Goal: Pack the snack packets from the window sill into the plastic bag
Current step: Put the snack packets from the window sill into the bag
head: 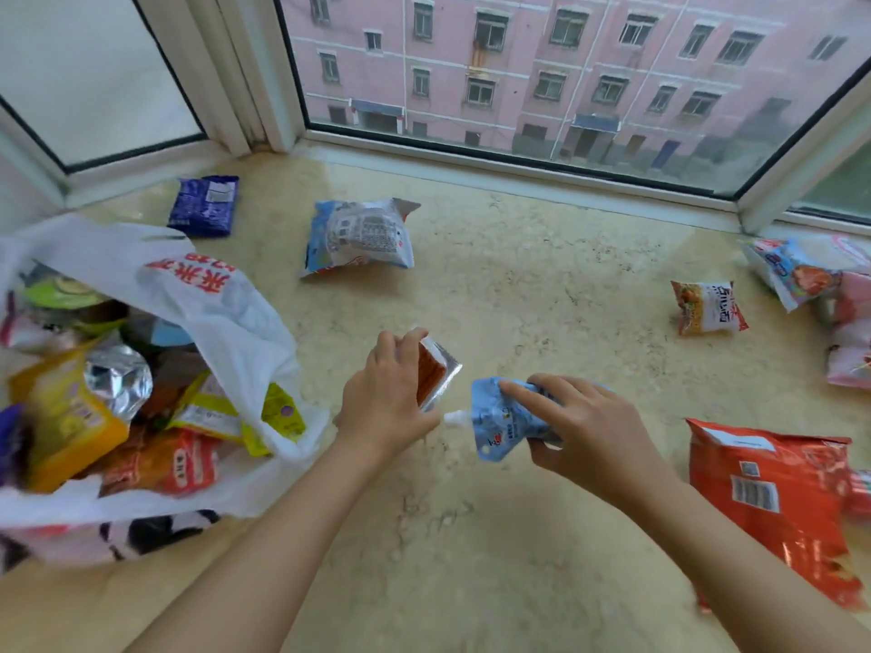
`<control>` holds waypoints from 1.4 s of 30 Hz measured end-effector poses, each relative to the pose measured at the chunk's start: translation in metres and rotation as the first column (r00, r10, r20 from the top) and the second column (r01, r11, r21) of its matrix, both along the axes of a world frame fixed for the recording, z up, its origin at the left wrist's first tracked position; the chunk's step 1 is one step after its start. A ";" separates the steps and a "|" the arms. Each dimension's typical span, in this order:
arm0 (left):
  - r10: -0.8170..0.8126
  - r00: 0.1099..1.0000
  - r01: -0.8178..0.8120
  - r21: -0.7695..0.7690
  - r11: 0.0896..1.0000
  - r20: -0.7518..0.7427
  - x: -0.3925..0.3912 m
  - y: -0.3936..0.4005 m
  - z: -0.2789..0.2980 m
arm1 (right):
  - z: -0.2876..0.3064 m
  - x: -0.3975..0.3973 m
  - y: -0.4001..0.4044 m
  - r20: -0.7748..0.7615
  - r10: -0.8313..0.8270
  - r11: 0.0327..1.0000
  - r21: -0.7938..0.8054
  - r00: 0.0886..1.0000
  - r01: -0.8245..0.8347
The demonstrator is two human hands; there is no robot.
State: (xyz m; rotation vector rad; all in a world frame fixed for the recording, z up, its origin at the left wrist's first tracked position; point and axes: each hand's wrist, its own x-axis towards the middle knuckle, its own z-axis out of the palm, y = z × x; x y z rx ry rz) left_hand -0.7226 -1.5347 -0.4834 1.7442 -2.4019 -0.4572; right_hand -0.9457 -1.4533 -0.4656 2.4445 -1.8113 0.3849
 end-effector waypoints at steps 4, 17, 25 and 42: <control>-0.029 0.992 0.006 -0.183 0.983 -0.123 0.049 0.008 0.047 | 0.029 0.037 -0.006 0.067 -0.043 0.998 -0.053 0.997 0.046; 0.440 0.839 -0.480 -0.055 0.875 -0.319 0.254 0.012 0.098 | 0.107 0.222 -0.053 0.209 0.078 0.981 -0.191 0.975 -0.037; 0.332 0.896 -0.370 -0.082 0.925 -0.296 0.293 -0.025 0.058 | 0.106 0.329 -0.074 0.193 0.179 0.980 -0.119 0.965 -0.159; 0.366 0.901 -0.362 0.059 0.930 -0.232 0.335 -0.033 0.038 | 0.041 0.383 -0.097 0.168 -0.103 0.979 0.194 0.980 0.069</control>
